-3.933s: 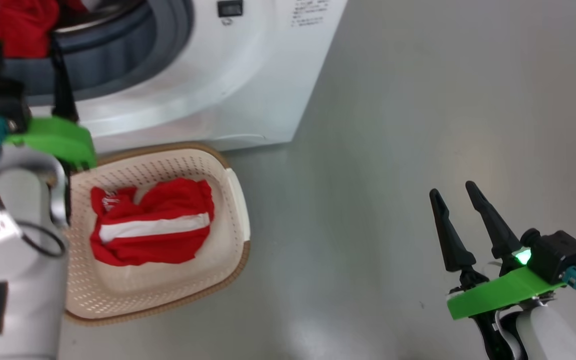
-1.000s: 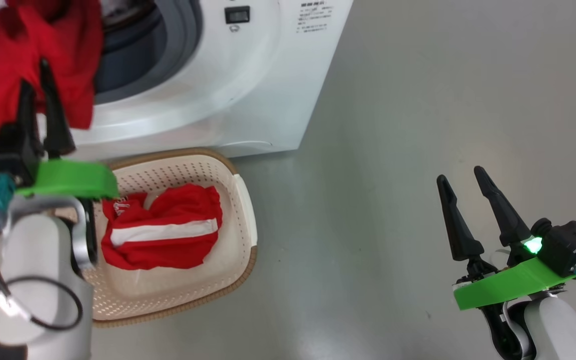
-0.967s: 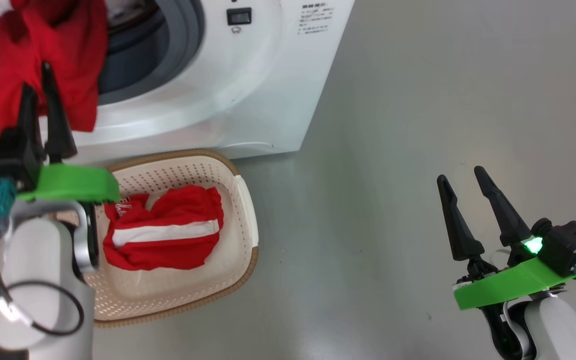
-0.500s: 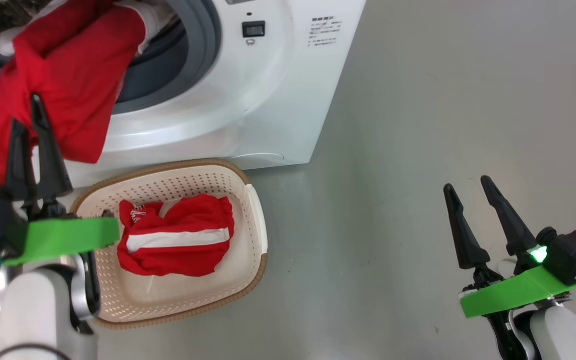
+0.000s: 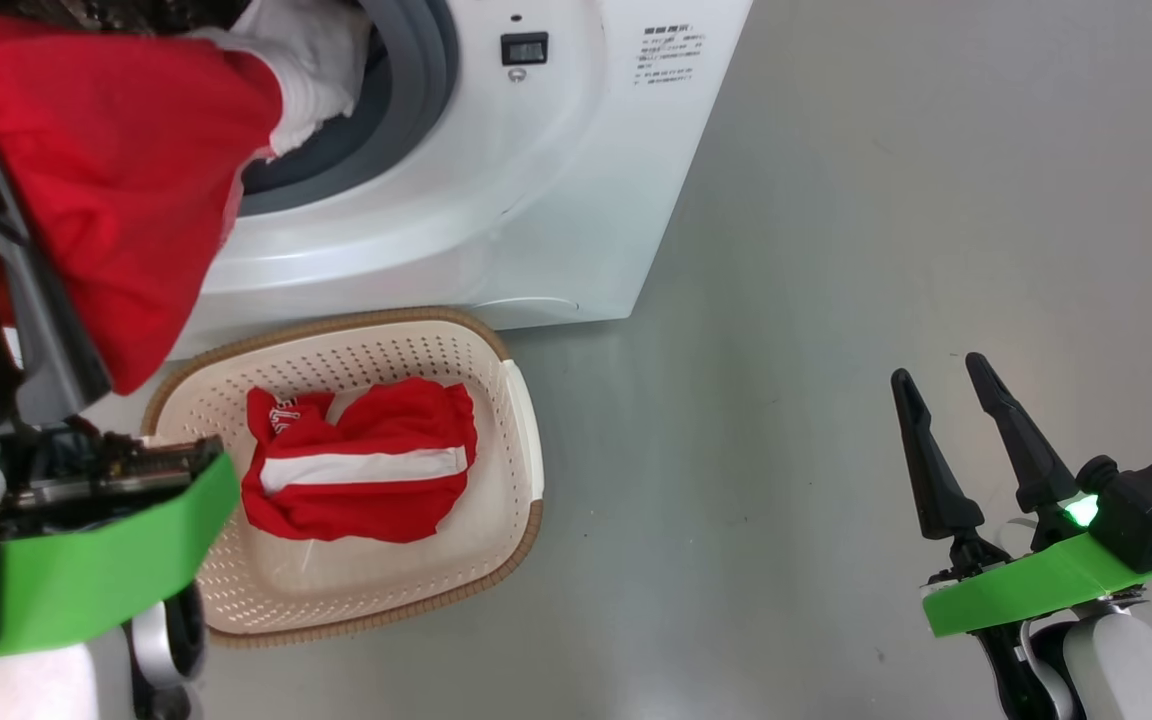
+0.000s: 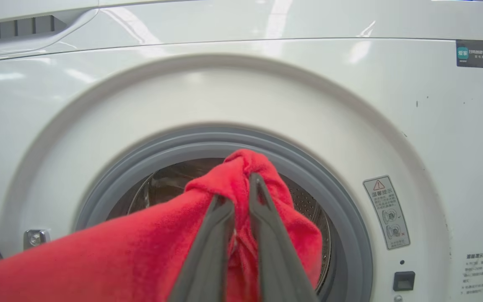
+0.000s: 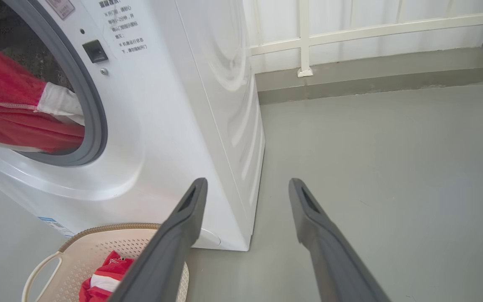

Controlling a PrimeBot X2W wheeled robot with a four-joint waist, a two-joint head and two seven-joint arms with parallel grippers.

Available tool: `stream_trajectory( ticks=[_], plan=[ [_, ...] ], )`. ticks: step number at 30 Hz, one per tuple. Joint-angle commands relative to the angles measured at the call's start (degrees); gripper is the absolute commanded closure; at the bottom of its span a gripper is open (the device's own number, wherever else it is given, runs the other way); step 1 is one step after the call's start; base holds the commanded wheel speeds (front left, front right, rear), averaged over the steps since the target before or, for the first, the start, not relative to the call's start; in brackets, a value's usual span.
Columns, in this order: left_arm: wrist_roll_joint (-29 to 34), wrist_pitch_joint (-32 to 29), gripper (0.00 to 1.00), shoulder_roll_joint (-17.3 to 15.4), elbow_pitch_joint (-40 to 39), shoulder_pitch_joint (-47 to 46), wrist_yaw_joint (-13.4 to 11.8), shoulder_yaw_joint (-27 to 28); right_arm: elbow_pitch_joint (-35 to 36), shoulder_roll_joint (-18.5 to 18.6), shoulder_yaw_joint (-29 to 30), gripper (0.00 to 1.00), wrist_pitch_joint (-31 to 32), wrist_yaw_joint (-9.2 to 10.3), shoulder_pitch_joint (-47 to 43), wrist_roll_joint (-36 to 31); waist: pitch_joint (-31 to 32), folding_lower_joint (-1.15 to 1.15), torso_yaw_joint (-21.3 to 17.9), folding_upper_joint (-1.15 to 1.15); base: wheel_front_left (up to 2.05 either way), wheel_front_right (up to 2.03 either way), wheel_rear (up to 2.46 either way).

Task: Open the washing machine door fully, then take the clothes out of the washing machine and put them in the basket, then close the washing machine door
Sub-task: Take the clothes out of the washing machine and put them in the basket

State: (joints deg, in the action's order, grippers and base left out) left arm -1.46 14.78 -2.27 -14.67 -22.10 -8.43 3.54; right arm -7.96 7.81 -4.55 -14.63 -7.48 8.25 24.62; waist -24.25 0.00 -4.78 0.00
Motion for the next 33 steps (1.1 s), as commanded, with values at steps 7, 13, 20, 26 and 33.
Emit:
stream_trajectory(
  ticks=[7, 13, 20, 26, 33],
  plan=[
    [-1.13, 0.21, 1.00, -0.68, 3.26, 2.41, -0.28, 0.60, 1.45, 0.46, -1.30, 0.00, -0.37, -0.01, 0.41, -0.13, -1.16, 0.00, -0.50, 0.00, 0.00, 0.00, 0.00],
    [-3.99, 0.22, 1.00, -0.63, 13.17, 2.78, 0.41, 0.20, 1.60, 0.14, -1.58, 0.00, -0.37, -0.01, 1.38, 0.06, -3.19, 0.00, -1.04, 0.00, 0.00, 0.00, 0.00],
    [-5.12, 0.22, 1.00, -0.62, 24.83, 0.96, 2.43, -0.69, 1.78, -0.32, -1.90, 0.00, -0.37, -0.01, 2.59, 0.38, -6.28, 0.00, -1.98, 0.00, 0.00, 0.00, 0.00],
    [-4.73, 0.22, 1.00, -0.62, 33.20, -2.30, 3.71, -0.85, 1.96, -0.65, -2.12, 0.00, -0.37, -0.01, 4.03, 0.60, -9.06, 0.00, -2.94, 0.00, 0.00, 0.00, 0.00],
    [-3.23, 0.22, 1.00, -0.61, 43.00, -5.99, 5.02, -0.89, 2.12, -1.03, -2.38, 0.00, -0.37, -0.01, 5.20, 0.79, -12.15, 0.00, -3.82, 0.00, 0.00, 0.00, 0.00]
  ],
)
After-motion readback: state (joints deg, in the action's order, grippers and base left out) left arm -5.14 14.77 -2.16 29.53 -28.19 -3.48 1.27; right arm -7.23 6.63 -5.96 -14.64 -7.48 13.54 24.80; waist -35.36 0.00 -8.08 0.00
